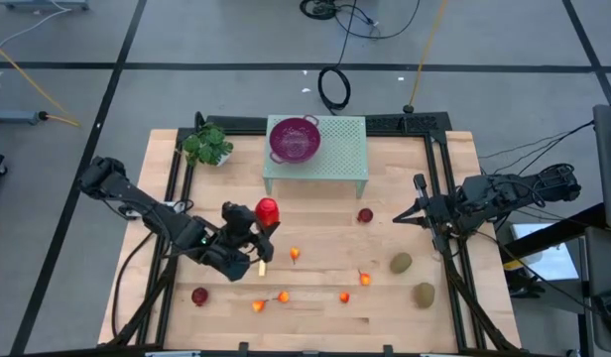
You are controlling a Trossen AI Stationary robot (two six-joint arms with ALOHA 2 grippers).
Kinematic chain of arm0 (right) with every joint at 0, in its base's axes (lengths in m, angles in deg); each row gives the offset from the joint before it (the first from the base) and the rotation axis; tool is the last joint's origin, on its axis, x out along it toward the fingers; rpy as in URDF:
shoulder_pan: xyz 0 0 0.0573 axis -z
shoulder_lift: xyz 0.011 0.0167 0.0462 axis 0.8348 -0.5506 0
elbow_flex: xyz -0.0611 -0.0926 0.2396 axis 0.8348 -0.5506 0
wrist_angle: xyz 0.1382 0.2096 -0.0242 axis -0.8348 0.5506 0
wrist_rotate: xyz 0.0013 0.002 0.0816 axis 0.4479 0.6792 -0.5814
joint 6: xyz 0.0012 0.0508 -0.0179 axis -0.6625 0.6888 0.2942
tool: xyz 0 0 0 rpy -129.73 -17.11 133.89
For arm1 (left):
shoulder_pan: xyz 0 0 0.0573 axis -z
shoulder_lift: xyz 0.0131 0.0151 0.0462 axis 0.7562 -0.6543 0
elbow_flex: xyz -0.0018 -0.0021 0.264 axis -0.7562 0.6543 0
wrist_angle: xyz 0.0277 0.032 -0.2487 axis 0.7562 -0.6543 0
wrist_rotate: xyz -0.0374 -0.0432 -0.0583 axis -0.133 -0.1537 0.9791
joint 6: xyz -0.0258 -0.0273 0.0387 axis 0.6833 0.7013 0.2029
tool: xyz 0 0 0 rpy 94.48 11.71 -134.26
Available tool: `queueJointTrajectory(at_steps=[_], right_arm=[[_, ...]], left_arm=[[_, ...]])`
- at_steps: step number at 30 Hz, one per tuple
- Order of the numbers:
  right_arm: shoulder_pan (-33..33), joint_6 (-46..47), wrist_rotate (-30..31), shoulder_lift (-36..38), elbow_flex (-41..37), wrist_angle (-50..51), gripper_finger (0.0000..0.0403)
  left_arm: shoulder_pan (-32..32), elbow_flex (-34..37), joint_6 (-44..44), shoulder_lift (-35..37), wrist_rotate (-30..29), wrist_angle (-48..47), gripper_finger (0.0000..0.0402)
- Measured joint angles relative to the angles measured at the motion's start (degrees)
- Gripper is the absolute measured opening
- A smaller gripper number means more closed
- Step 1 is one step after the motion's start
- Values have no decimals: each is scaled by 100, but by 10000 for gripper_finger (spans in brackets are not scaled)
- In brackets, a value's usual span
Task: Pick & Place Fruit
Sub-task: Put the mango into the strainer bowl on the shelf
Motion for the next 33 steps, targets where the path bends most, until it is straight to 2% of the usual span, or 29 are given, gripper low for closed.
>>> queueJointTrajectory(at_steps=[6, 13, 16, 19, 25, 29, 33], right_arm=[[1, 0, 0, -1, 0, 0, 4], [1, 0, 0, 0, 0, 1, 4], [2, 0, 0, 0, 0, 0, 4], [2, 0, 0, -2, 0, 0, 4], [1, 0, 0, -2, 0, 0, 4], [2, 0, -2, -2, 0, 0, 4], [1, 0, -2, -2, 0, 0, 4]], left_arm=[[-318, 0, -1234, 0, 3, 335, 211], [-487, 0, -1390, 0, 329, 544, 225], [-498, 0, -1132, 0, 416, 754, 216], [-631, 0, -432, 0, 538, 1088, 210], [-1088, 0, 734, 0, 1597, 1988, 213], [-1433, -3, 903, 0, 1811, 2625, 215], [-1830, -314, 638, 1, 1966, 2739, 216]])
